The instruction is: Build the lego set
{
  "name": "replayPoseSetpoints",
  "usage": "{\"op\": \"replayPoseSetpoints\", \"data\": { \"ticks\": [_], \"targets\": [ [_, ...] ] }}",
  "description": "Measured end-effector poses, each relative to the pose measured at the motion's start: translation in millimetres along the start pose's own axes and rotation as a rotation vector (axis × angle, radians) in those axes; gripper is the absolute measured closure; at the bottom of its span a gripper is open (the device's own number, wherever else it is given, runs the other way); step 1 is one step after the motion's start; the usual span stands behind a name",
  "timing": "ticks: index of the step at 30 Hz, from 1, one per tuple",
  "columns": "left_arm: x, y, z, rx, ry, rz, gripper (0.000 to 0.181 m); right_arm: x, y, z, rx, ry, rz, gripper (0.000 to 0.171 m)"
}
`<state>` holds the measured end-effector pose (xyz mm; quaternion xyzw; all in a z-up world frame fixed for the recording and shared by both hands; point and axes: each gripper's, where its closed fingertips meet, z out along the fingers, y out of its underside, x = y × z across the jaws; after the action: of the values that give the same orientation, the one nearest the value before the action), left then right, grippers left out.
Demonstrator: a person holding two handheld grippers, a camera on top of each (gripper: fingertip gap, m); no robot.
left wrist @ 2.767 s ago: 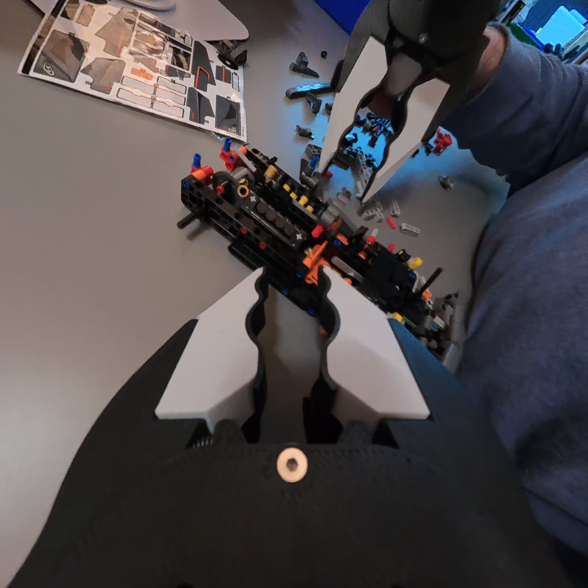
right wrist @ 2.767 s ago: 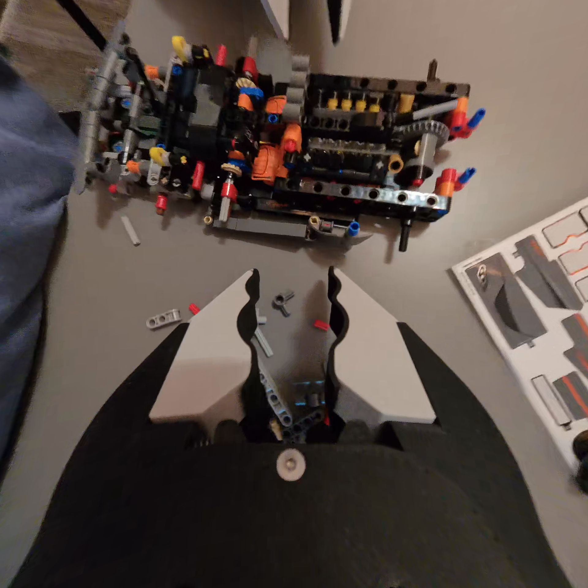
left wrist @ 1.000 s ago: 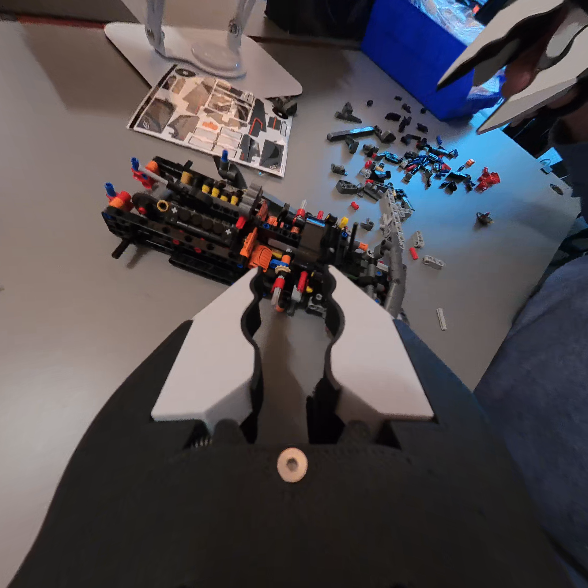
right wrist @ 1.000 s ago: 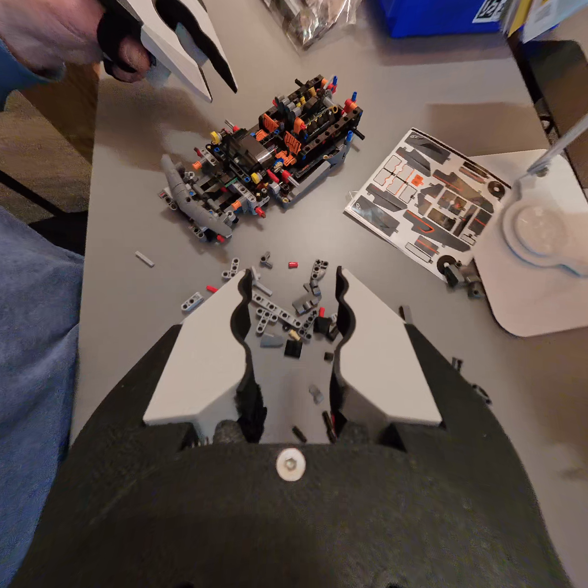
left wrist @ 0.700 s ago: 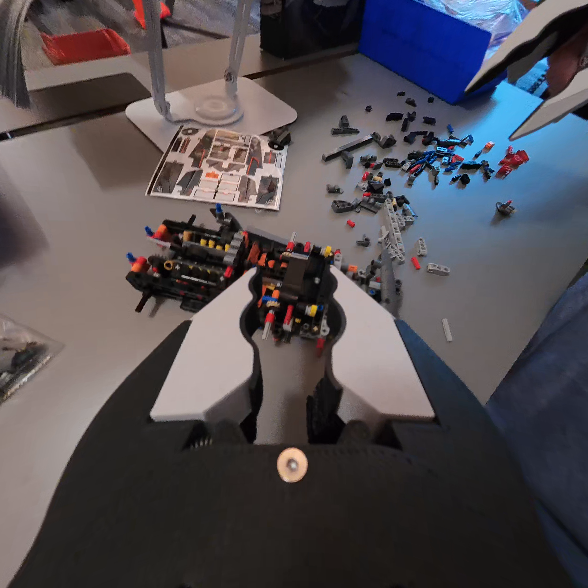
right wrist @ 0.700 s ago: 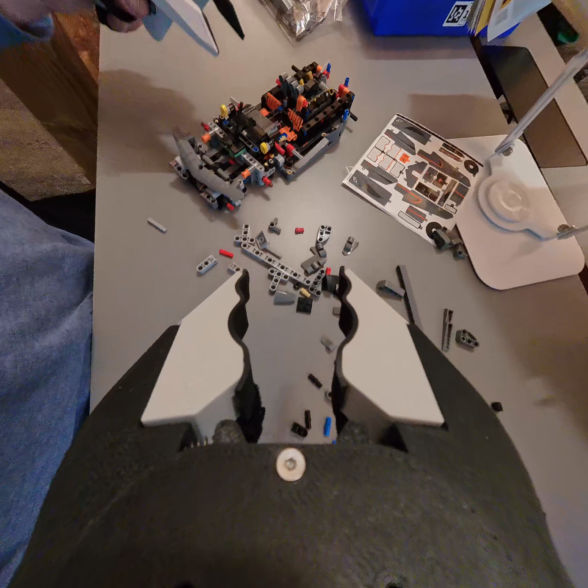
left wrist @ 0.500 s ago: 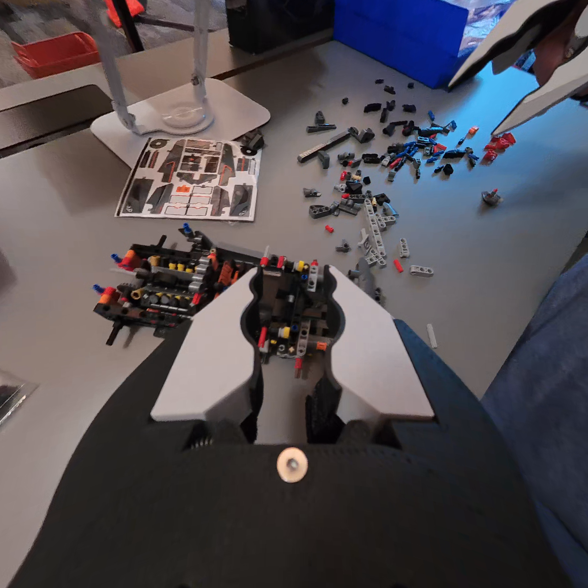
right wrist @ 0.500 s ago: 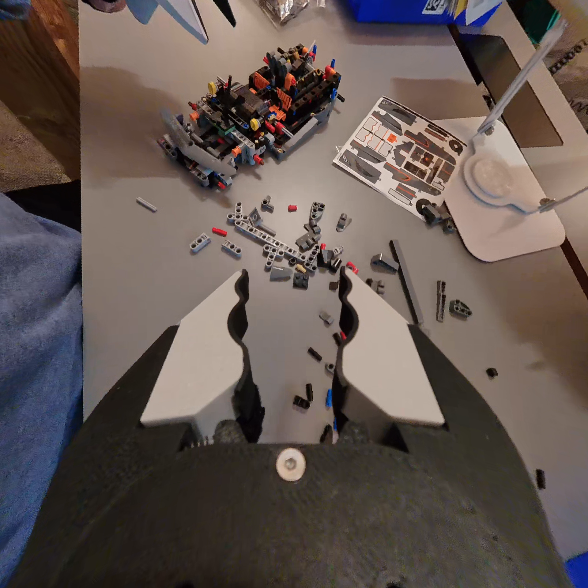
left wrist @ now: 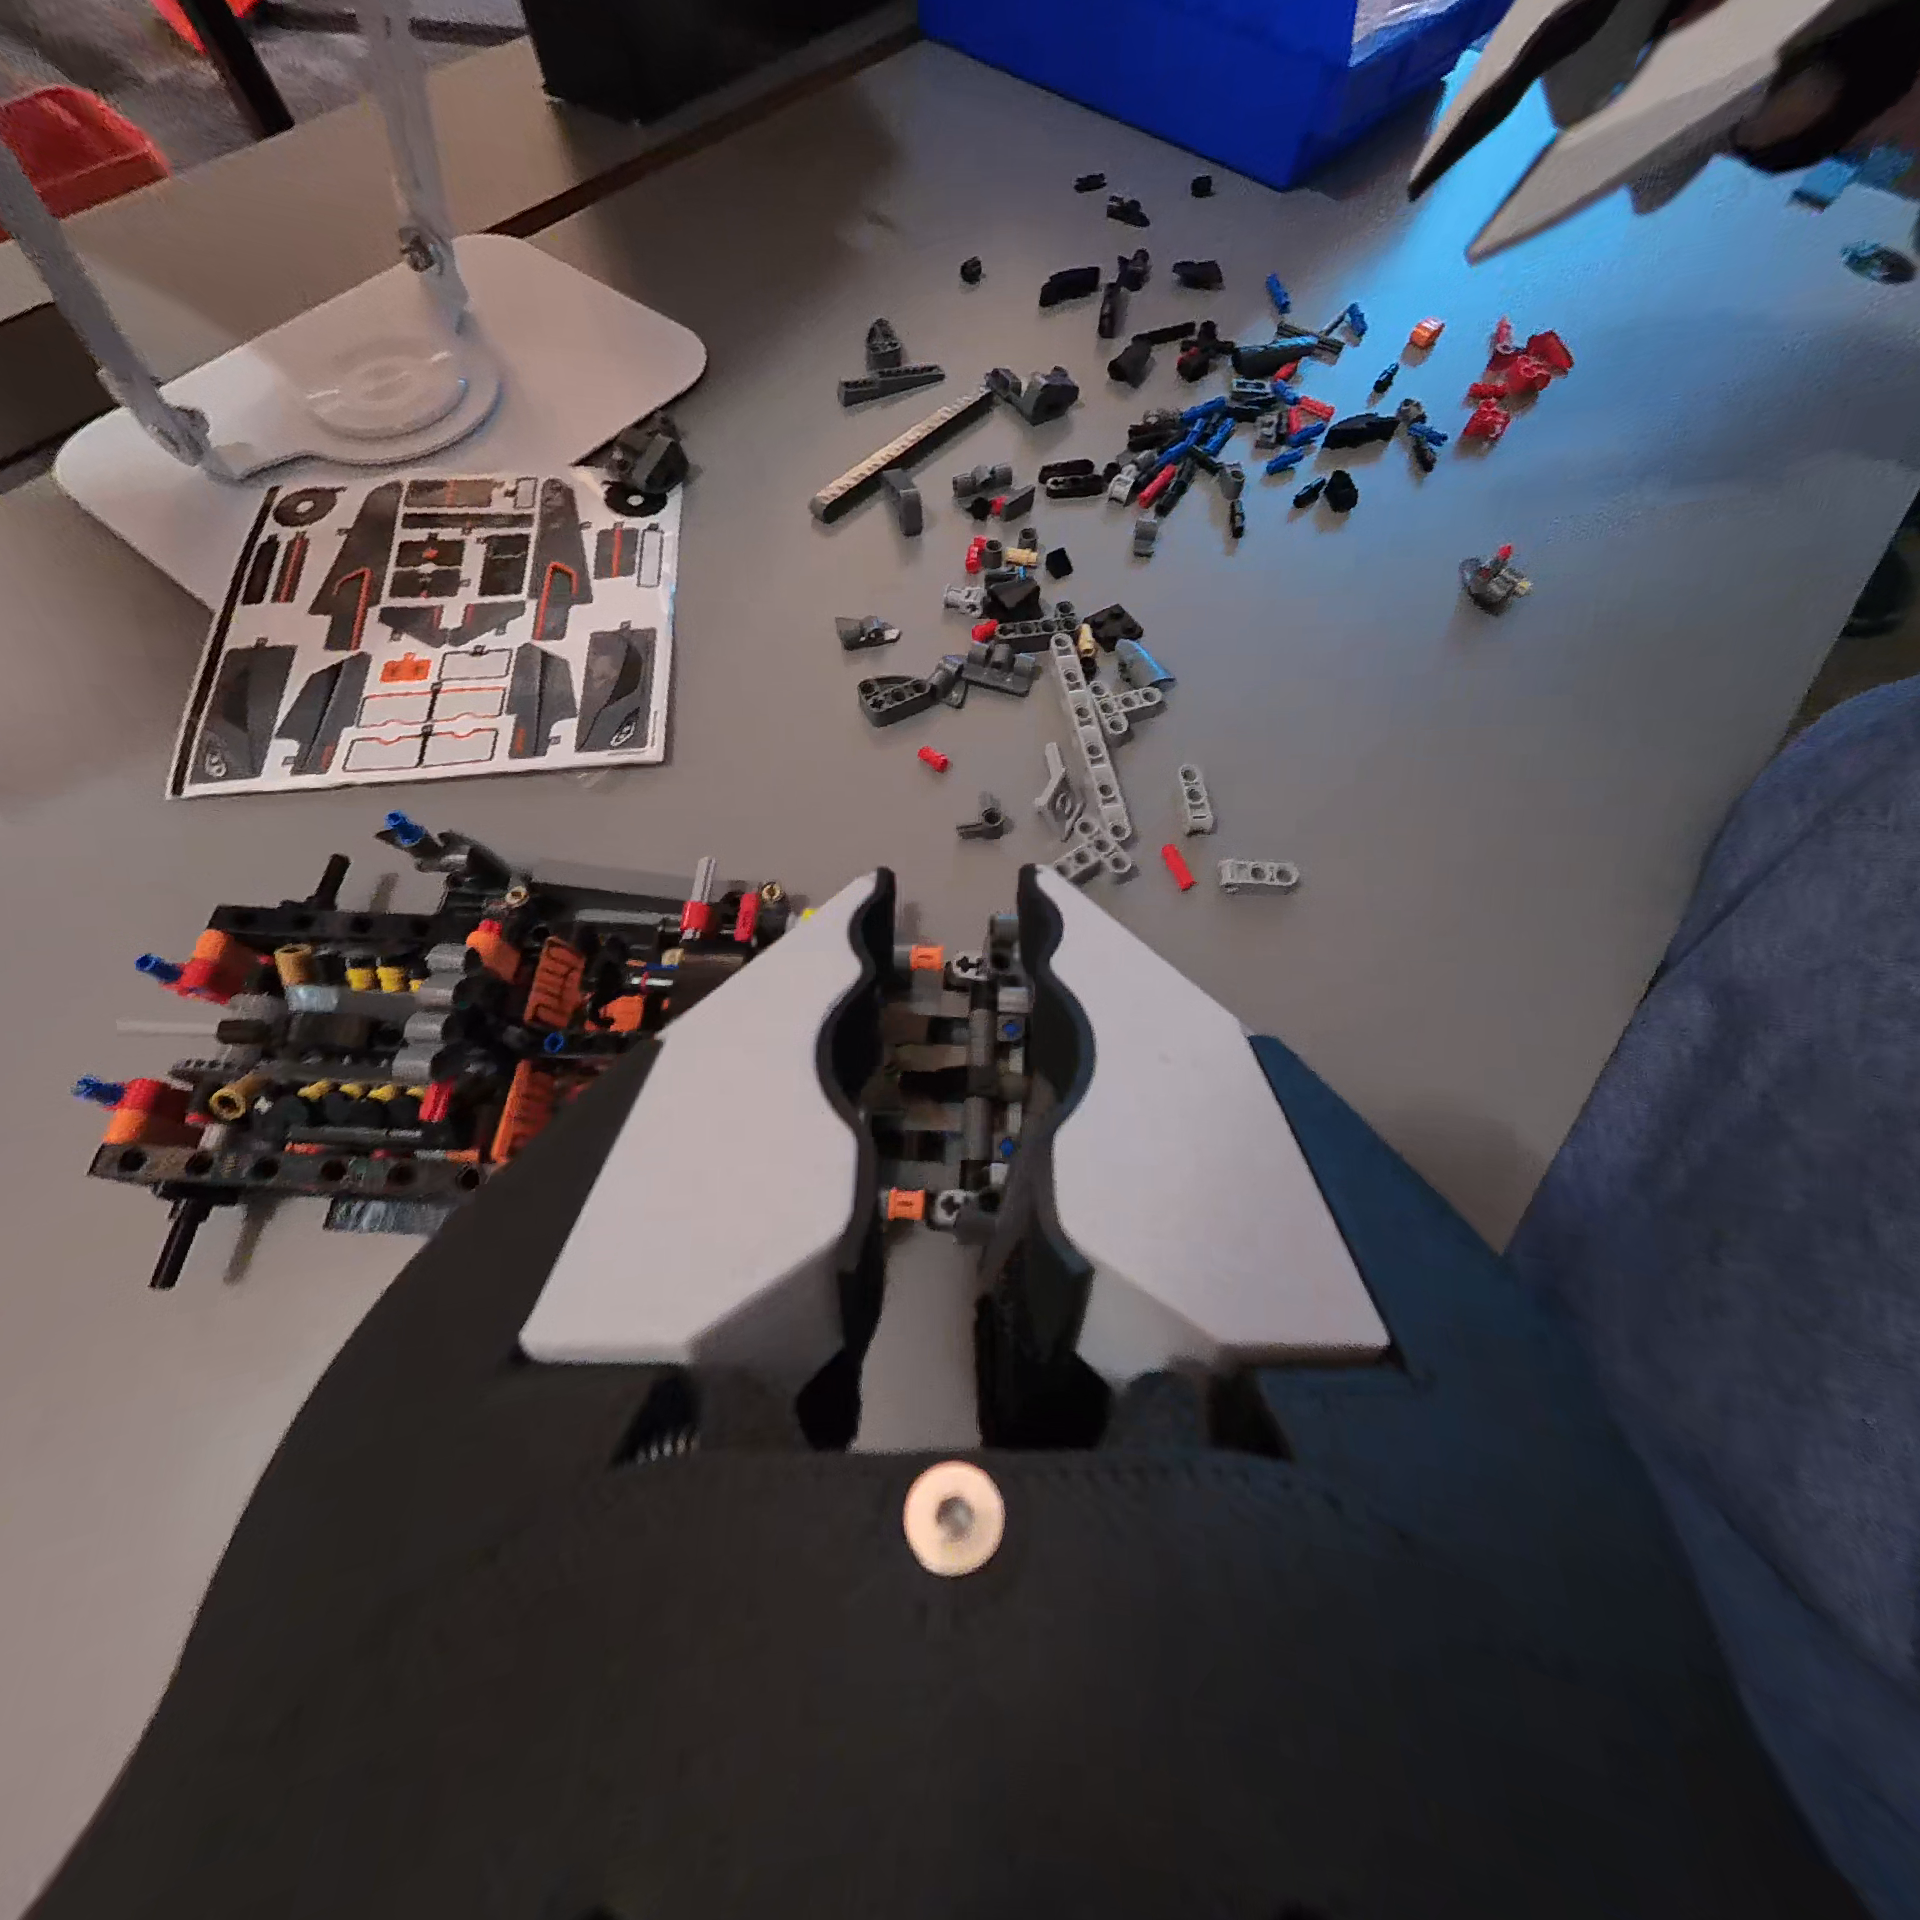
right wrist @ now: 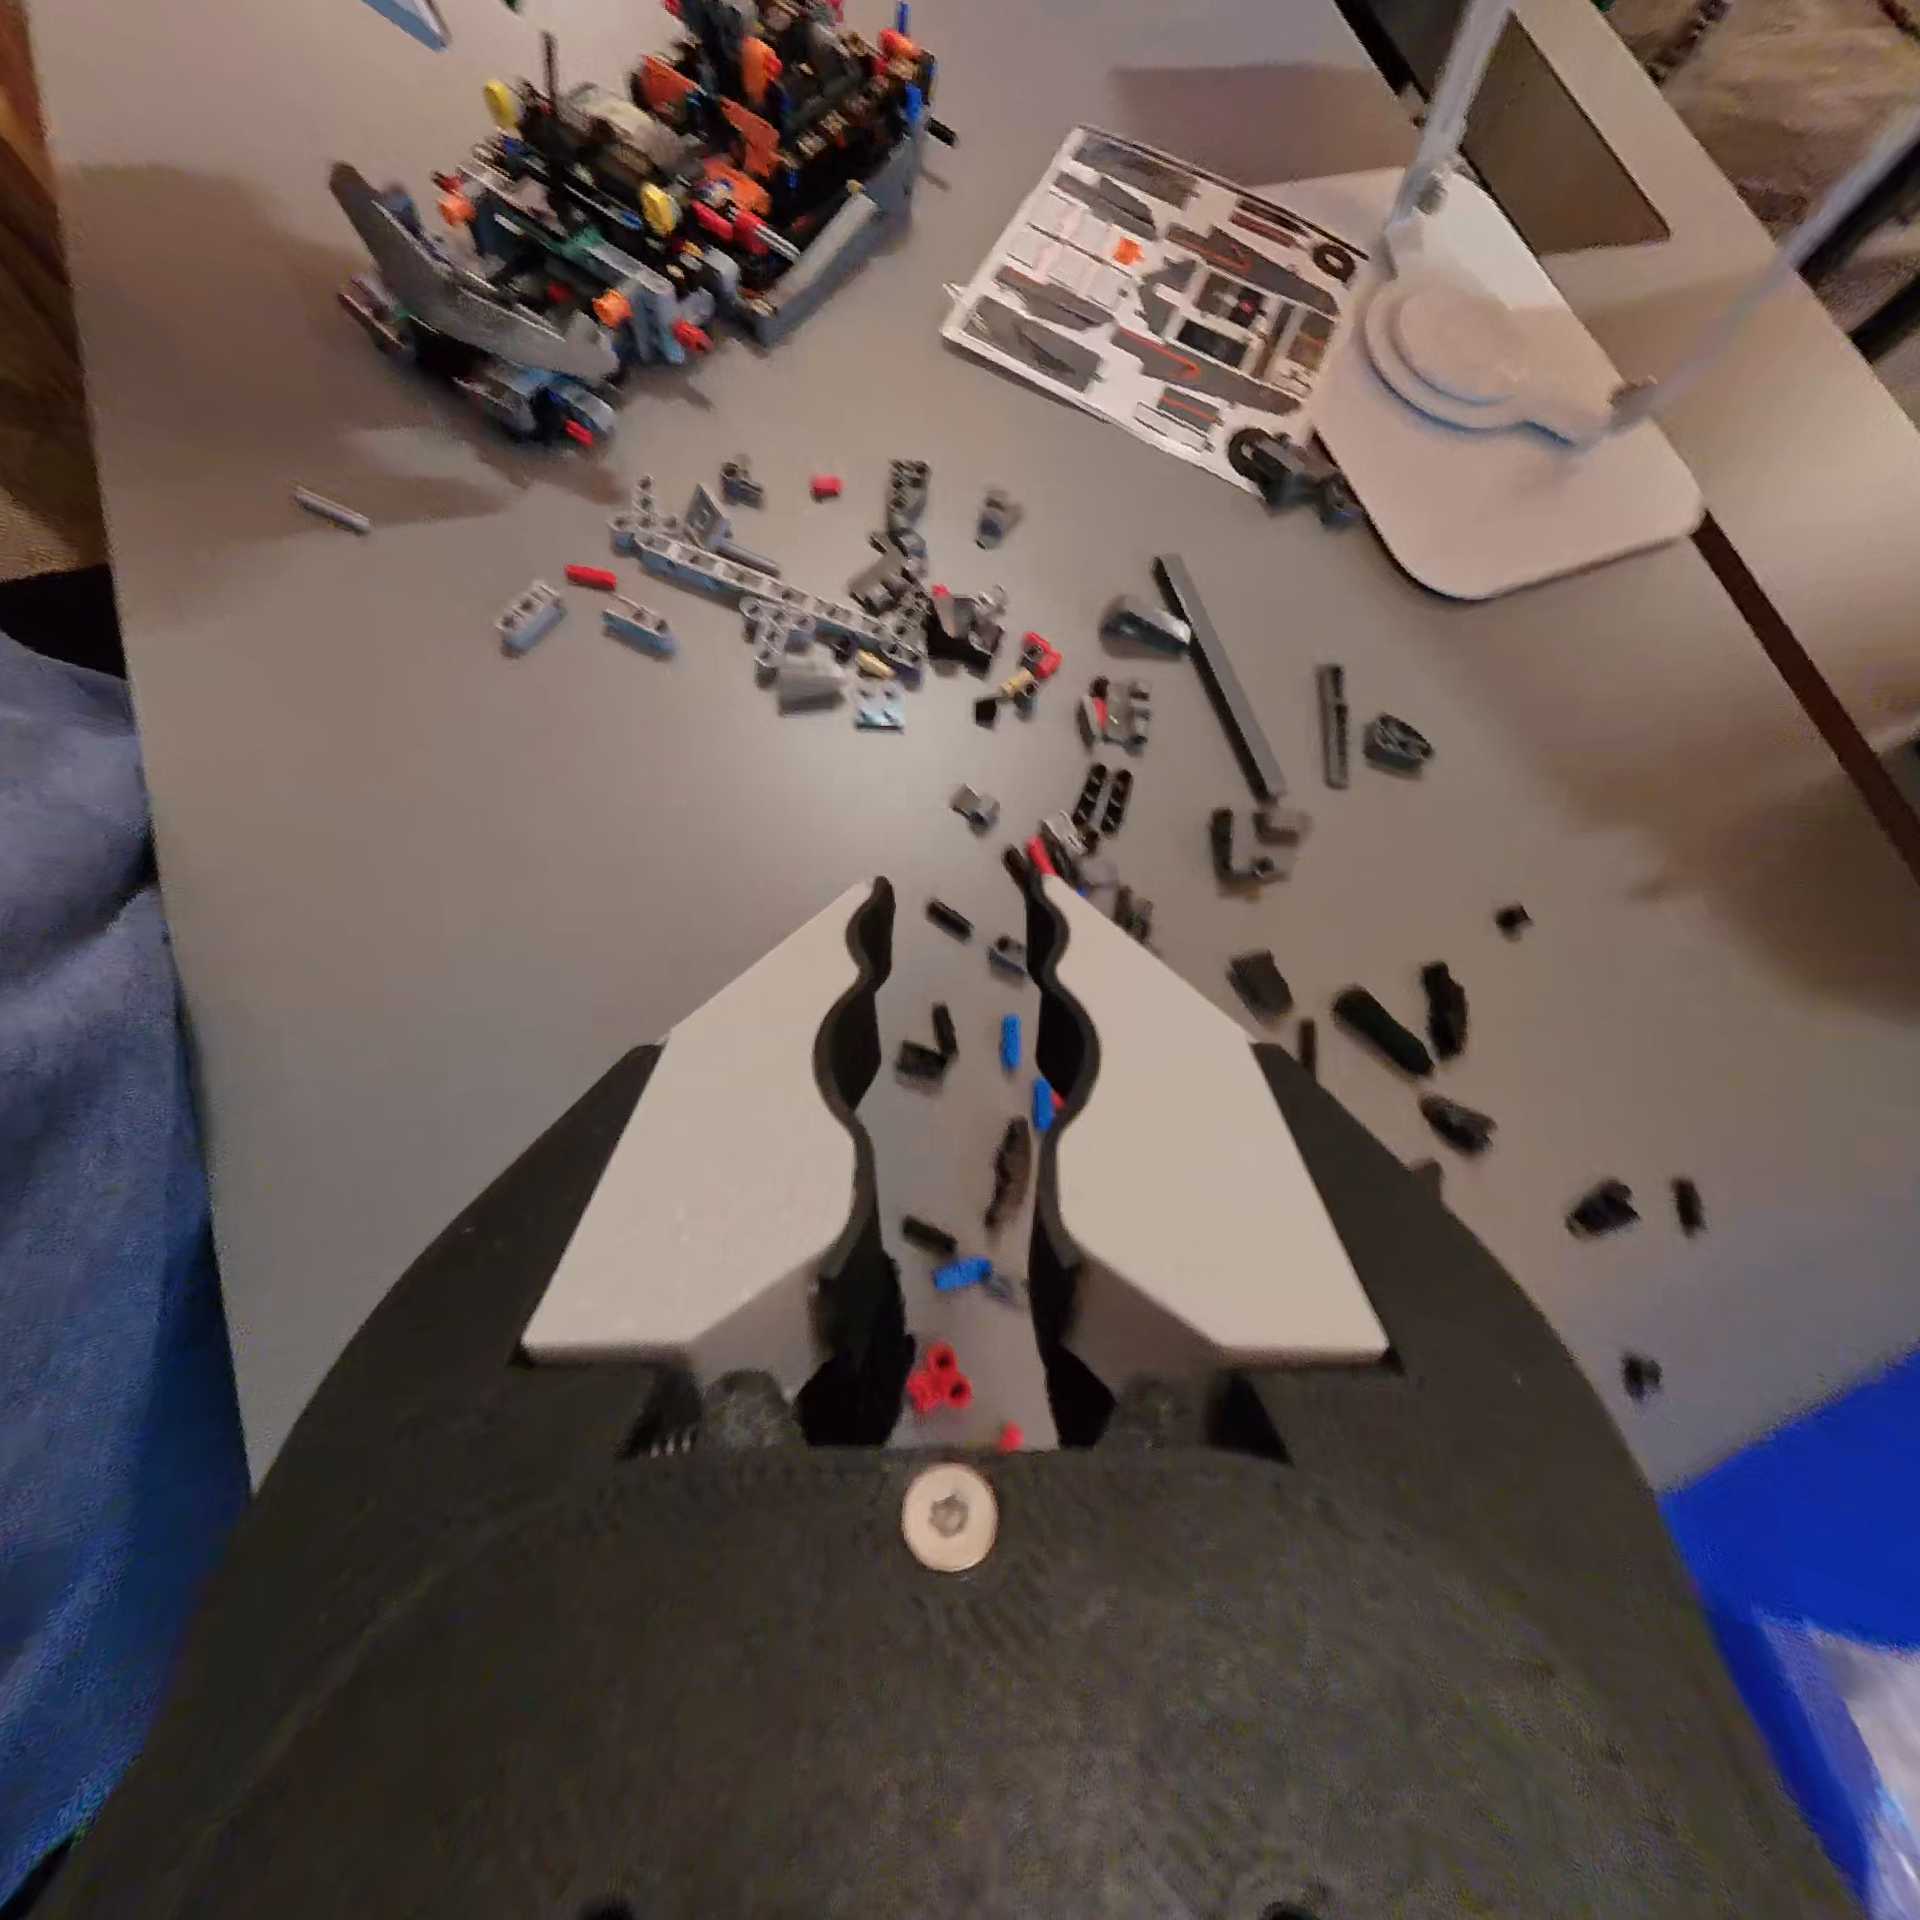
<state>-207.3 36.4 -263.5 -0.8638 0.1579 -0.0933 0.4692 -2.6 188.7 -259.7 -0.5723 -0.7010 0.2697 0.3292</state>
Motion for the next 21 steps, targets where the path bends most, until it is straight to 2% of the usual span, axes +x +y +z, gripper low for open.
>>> {"op": "replayPoseSetpoints", "data": {
  "ticks": [3,10,13,17,21],
  "targets": [
    [7,-3,9,-0.005,0.012,0.035,0.163,27,28,-17,-0.072,0.109,0.025,0.161],
    [17,-8,32,-0.017,0.066,0.048,0.163,70,85,-34,-0.192,0.19,0.181,0.14],
    [20,-9,36,-0.026,0.069,0.059,0.163,68,96,-37,-0.221,0.16,0.177,0.142],
    [24,-7,38,-0.026,0.076,0.053,0.164,69,117,-50,-0.284,0.155,0.167,0.154],
    [27,-1,44,-0.042,0.091,0.039,0.164,63,140,-64,-0.333,0.126,0.197,0.155]
  ]
}}
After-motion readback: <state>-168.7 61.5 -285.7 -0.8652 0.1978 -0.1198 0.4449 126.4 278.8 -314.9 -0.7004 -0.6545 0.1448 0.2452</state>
